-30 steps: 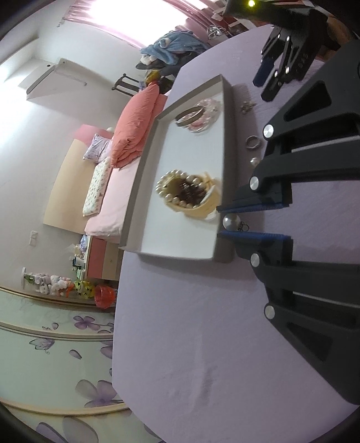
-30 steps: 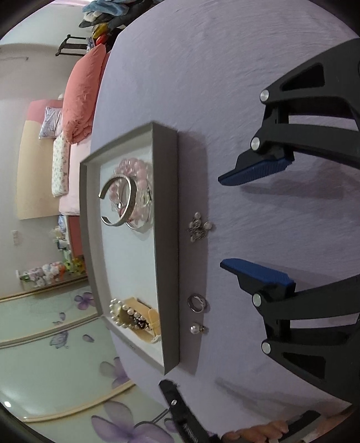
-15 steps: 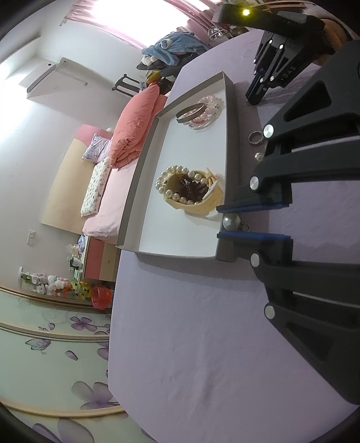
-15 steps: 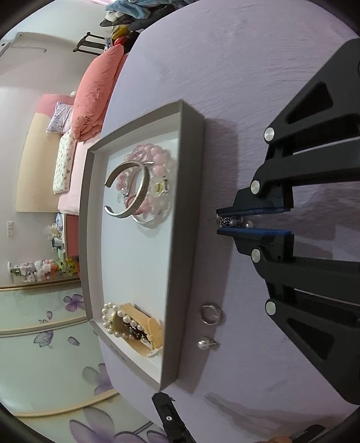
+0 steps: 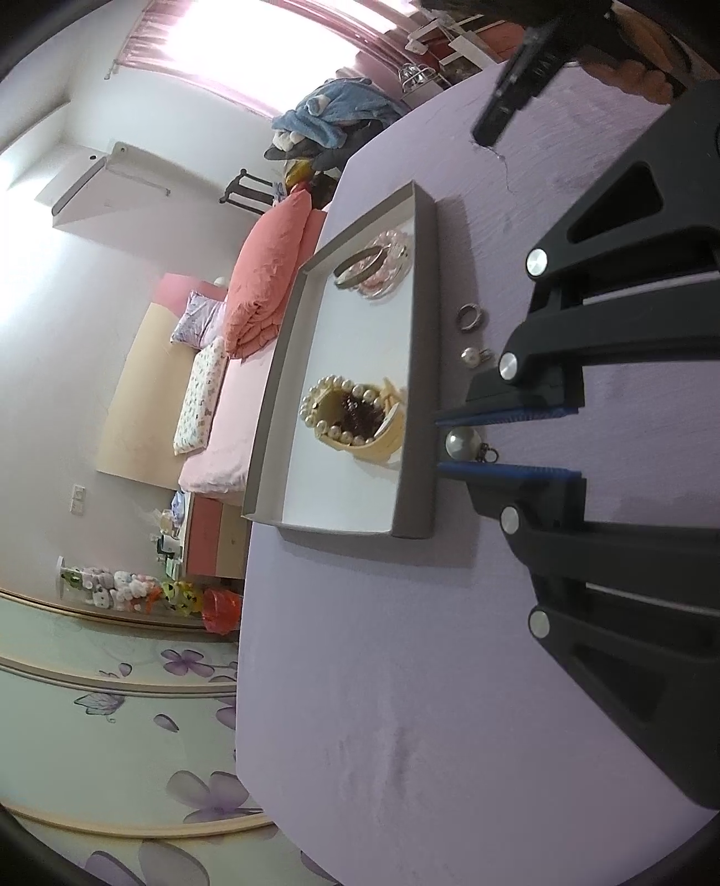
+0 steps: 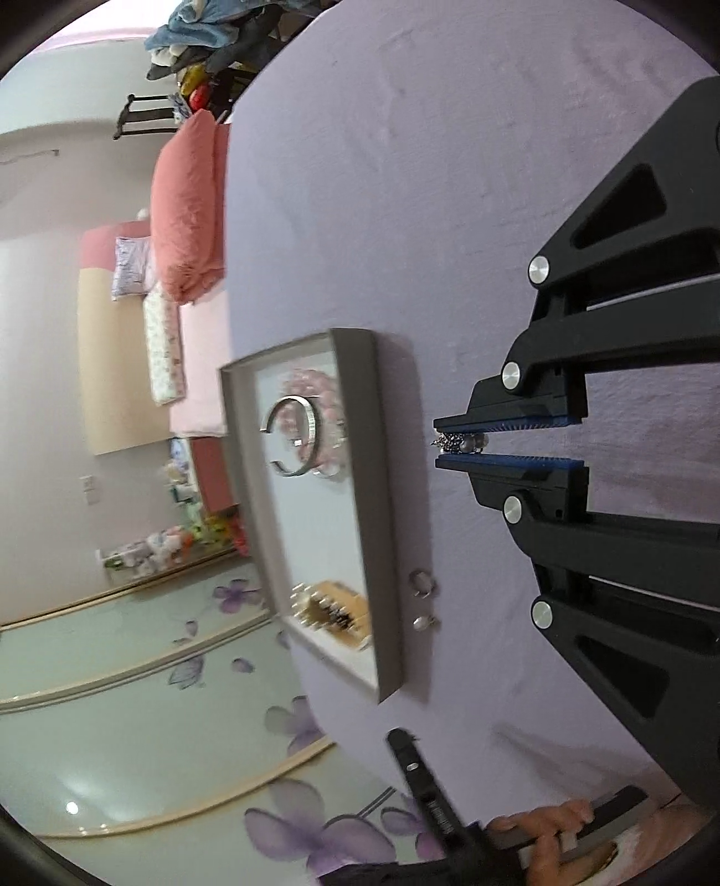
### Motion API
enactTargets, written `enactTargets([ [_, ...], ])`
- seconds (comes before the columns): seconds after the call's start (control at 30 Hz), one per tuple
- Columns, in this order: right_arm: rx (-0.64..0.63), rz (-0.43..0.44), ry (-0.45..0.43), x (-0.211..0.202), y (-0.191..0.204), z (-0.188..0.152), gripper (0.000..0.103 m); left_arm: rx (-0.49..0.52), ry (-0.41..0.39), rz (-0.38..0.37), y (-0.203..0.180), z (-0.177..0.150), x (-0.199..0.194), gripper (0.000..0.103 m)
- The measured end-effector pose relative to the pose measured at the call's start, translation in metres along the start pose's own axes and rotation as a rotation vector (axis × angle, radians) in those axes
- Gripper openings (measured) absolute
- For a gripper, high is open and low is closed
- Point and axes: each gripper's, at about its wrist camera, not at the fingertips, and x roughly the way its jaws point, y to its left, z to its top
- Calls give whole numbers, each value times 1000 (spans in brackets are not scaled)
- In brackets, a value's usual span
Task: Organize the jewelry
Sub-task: 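Lift both earrings and carry them over the grey tray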
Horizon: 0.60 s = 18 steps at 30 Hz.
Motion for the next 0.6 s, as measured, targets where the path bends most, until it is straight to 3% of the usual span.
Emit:
enactTargets([
  [0.6, -17, 45, -115, -29, 15, 10, 8, -3, -44, -26, -4, -14, -38, 14],
])
